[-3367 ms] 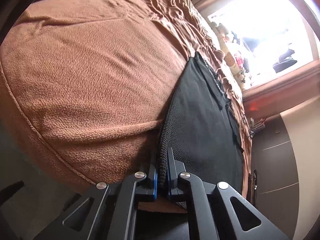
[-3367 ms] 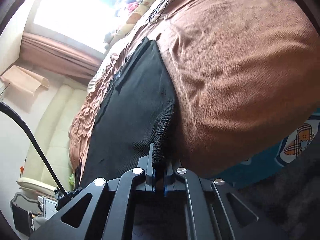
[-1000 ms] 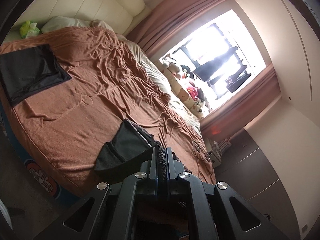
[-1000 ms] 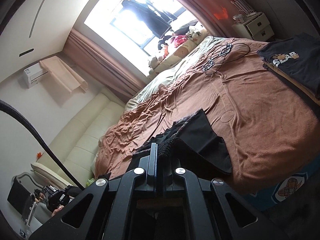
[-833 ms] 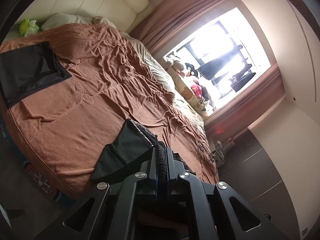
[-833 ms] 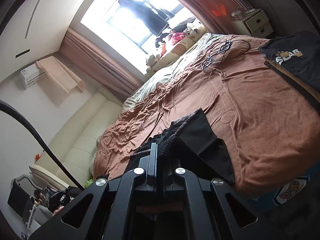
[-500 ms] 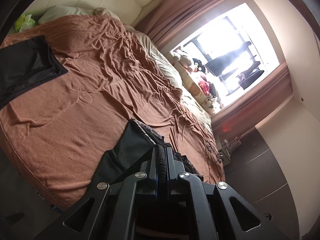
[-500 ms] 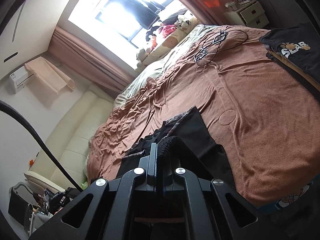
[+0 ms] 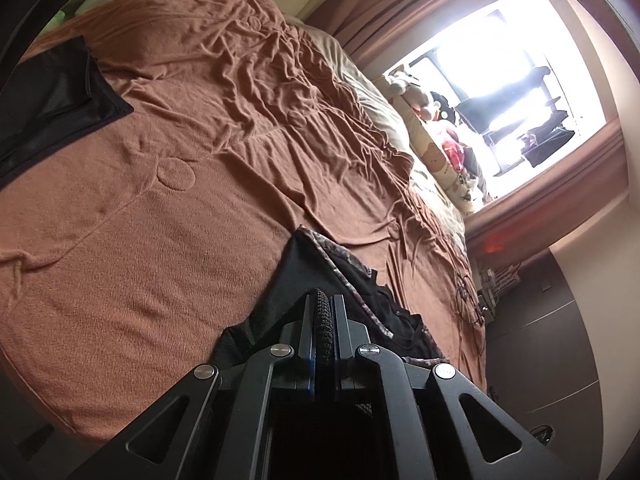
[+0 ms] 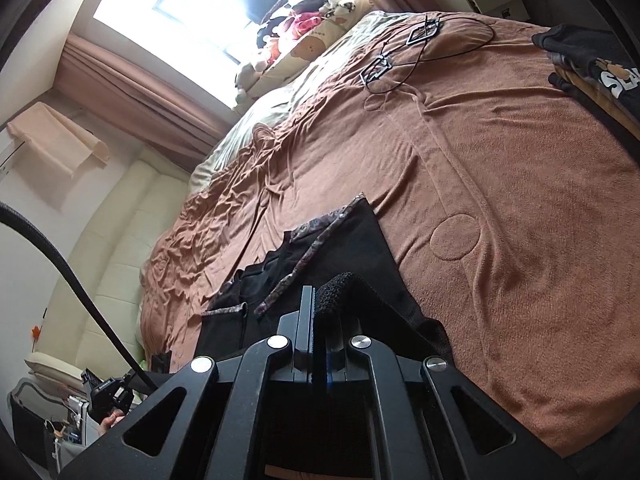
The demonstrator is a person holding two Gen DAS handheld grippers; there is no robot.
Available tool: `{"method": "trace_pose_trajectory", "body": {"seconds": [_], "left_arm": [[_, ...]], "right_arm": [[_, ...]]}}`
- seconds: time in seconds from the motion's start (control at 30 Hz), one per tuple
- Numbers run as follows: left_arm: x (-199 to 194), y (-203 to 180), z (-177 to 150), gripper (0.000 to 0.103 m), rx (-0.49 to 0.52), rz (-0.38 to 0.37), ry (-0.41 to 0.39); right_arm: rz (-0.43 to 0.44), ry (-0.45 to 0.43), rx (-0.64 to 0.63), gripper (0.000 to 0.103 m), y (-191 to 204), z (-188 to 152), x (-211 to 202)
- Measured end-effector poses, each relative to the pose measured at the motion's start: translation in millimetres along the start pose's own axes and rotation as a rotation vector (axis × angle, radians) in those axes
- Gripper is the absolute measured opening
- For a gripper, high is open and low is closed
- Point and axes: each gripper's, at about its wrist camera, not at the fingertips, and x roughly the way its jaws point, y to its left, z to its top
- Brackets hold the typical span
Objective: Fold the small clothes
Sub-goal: 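Lift the hem with both grippers and fold it over toward the collar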
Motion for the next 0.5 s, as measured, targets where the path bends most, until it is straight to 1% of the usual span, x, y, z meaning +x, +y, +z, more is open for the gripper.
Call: {"method": "trace_pose_trajectory", "body": {"seconds": [0.17,0.37,0.5], "left_arm": [[27.2,6.1,13.9,0.005,-0.01,0.026,0.031],[74.1,12.1,26.3,0.005,-0.006,0.068,0.099],[100.7,11.6,30.9,0.005,0.018,0.096,0.134]], "right_arm": [[-0.034,0.021,0.008,0.0,4.2,19.3,29.9],[-0.101,0.051,0.002,0.0,2.8,38.0,67.3],[-0.144,0.068,0.001,0.0,-1.4,45.8,85.5]]}}
